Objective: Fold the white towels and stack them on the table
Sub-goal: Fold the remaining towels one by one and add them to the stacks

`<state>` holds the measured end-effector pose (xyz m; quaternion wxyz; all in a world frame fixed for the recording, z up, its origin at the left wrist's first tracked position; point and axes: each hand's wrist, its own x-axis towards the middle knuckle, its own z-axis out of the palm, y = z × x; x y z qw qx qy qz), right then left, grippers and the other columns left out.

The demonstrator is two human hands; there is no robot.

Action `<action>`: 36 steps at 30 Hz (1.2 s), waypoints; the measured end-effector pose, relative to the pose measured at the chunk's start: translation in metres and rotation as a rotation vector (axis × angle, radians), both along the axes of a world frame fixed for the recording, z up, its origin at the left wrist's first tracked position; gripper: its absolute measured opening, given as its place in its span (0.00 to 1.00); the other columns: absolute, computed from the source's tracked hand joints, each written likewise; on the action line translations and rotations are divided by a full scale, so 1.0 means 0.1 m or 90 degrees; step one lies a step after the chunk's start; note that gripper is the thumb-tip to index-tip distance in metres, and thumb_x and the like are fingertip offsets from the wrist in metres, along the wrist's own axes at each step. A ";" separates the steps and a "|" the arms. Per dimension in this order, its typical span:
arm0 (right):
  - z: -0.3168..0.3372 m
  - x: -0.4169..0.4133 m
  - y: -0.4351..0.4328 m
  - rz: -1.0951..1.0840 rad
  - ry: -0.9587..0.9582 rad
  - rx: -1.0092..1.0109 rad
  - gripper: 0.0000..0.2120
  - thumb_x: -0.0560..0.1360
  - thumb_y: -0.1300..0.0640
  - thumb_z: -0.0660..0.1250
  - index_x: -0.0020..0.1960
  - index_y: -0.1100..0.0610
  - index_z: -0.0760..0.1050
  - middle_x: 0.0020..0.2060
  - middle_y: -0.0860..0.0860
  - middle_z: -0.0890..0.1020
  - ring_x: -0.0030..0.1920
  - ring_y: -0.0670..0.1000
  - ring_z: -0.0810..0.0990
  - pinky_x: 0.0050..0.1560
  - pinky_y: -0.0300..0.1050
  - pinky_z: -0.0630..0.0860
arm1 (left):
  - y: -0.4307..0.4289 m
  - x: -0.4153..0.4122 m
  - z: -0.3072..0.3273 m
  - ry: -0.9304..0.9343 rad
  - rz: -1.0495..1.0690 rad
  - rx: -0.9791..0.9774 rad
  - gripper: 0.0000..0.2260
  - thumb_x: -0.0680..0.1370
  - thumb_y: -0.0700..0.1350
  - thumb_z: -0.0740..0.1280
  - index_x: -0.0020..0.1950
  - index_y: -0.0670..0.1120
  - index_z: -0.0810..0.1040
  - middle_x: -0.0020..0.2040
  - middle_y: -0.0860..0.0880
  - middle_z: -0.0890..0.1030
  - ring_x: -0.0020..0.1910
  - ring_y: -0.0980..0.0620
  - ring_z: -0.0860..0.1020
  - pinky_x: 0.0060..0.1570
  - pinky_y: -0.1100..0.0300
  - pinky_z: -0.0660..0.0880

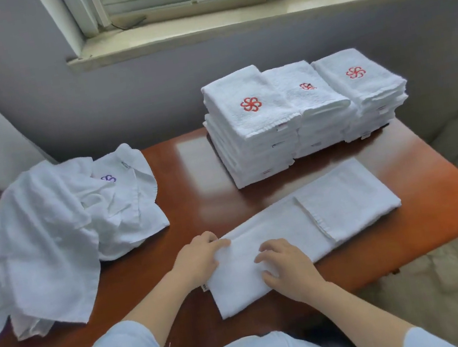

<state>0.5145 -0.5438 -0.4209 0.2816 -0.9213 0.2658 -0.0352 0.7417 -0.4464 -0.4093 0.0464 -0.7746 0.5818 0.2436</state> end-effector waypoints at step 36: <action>1.06 -0.14 -0.48 -0.533 -0.126 0.320 0.03 0.70 0.63 0.66 0.43 0.61 0.76 0.31 0.47 0.73 0.32 0.47 0.69 0.32 0.41 0.65 | -1.36 -0.53 0.67 0.387 0.003 -0.228 0.04 0.77 0.52 0.66 0.48 0.59 0.80 0.39 0.57 0.72 0.42 0.54 0.75 0.42 0.57 0.71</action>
